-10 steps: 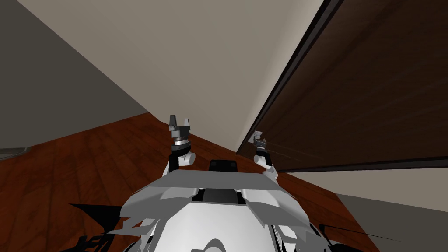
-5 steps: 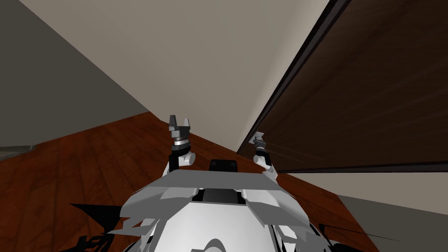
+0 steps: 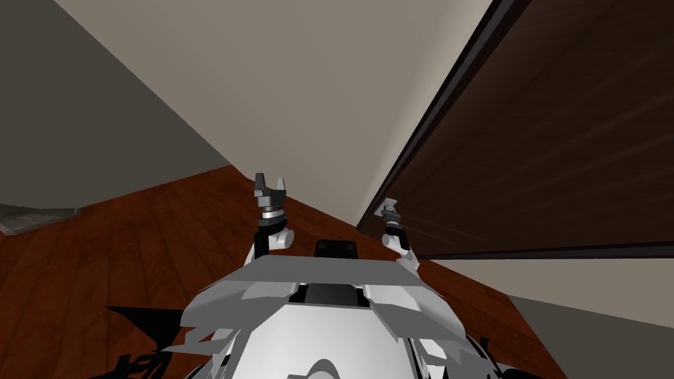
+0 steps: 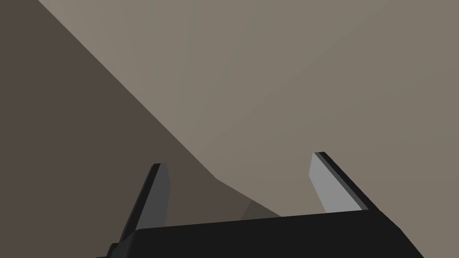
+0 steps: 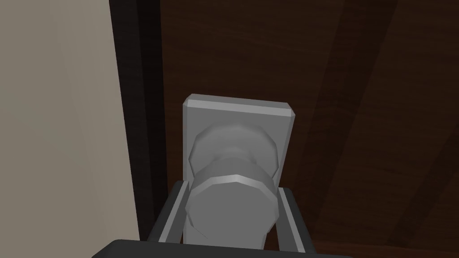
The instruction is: Pull the door open
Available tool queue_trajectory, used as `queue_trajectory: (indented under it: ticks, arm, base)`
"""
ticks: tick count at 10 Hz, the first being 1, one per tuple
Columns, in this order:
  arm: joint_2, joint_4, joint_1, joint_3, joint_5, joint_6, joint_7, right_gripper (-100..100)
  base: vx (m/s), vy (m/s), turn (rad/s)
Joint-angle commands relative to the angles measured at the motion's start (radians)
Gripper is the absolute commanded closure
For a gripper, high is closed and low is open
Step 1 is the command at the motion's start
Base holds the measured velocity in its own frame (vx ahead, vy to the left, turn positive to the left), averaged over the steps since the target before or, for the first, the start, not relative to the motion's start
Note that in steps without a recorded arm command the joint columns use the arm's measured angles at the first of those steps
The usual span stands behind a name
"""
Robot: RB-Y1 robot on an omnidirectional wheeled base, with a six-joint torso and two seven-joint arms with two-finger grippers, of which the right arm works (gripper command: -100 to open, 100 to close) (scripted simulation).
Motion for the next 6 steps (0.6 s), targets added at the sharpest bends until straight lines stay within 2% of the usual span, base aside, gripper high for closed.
queue_trajectory:
  ticks: [1,3,6]
  arm:
    - [-0.014,-0.004,0.012,0.011,-0.001,-0.004,-0.017,100]
    - [-0.042,-0.013,0.025,0.036,-0.002,-0.014,-0.047,100]
    - [-0.079,-0.026,0.042,0.072,-0.004,-0.028,-0.089,100]
  base:
    - [-0.230,-0.040,0.127]
    - [-0.254,-0.027,0.182]
    - [-0.240,-0.073,0.187]
